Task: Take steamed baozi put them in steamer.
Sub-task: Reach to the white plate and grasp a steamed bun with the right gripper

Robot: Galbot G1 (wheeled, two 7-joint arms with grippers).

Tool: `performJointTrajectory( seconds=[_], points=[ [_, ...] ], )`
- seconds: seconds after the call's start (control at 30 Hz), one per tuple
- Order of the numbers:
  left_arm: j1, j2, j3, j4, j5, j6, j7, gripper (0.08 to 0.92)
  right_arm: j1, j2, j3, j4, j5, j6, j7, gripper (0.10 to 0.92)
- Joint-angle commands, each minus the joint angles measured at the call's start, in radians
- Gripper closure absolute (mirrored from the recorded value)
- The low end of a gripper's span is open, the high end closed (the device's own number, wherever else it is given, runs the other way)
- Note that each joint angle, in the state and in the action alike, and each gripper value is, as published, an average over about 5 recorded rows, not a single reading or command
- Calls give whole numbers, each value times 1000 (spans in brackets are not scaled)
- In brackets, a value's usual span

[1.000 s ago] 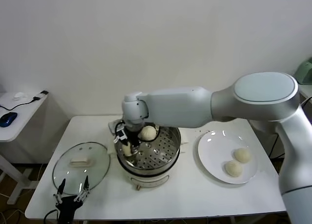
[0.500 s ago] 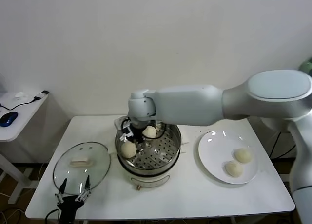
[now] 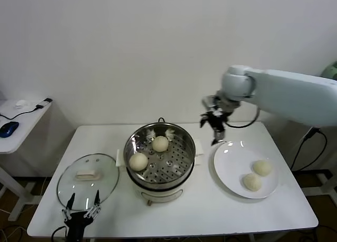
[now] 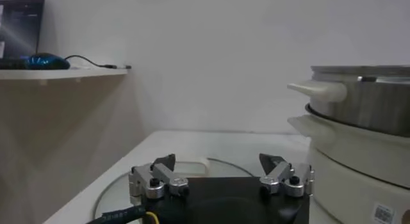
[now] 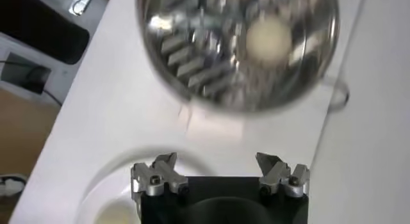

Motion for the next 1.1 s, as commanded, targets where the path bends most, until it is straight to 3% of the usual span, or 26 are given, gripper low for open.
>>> performJointTrajectory(
  seconds=[0.03, 0.43, 0.93, 1.1],
  points=[
    [9, 0, 2, -3, 3, 4, 0, 177, -307, -311, 160, 18, -206, 66, -68, 203],
    [20, -12, 0, 4, 6, -2, -2, 177, -640, -276, 373, -60, -349, 68, 68, 203],
    [19, -17, 7, 1, 3, -1, -4, 177, -683, -190, 402, -126, -362, 52, 125, 205],
    [16, -16, 2, 2, 0, -1, -5, 177, -683, -179, 400, -136, -372, 53, 126, 270]
  ],
)
